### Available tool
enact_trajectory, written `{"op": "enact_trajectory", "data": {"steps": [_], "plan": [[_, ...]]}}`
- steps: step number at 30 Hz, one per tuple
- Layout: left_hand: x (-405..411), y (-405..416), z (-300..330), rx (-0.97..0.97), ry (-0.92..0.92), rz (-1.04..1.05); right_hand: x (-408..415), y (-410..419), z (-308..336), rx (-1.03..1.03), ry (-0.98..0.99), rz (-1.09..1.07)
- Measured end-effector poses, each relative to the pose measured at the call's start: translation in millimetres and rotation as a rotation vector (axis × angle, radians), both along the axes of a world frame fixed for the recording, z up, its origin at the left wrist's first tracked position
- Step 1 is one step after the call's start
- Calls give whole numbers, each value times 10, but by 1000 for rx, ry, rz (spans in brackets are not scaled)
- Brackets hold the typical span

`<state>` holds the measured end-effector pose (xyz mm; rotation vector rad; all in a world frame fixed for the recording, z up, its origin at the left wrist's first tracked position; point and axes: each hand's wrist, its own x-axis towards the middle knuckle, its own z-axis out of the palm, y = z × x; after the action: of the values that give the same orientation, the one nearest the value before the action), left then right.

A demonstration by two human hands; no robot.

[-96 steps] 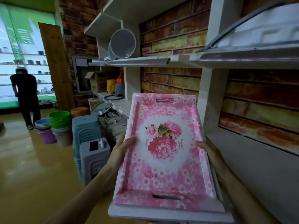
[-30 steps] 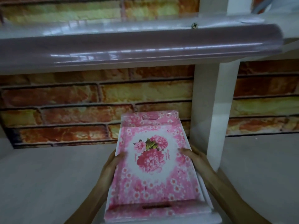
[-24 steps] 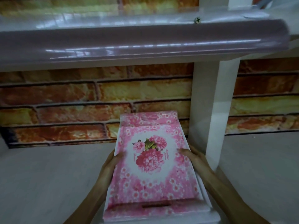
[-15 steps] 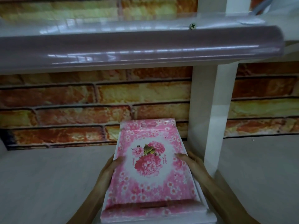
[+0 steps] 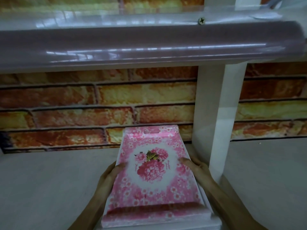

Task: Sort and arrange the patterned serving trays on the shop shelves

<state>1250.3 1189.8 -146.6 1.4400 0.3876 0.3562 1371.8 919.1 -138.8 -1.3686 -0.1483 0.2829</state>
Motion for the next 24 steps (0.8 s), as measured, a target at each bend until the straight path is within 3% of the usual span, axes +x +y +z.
{"op": "enact_trajectory", "data": {"steps": [9, 24], "plan": [[-44, -33, 53, 31, 34, 66, -28, 21, 21, -20, -6, -32], [-280, 234, 47, 220, 79, -116, -316, -43, 220, -339, -131, 2]]}}
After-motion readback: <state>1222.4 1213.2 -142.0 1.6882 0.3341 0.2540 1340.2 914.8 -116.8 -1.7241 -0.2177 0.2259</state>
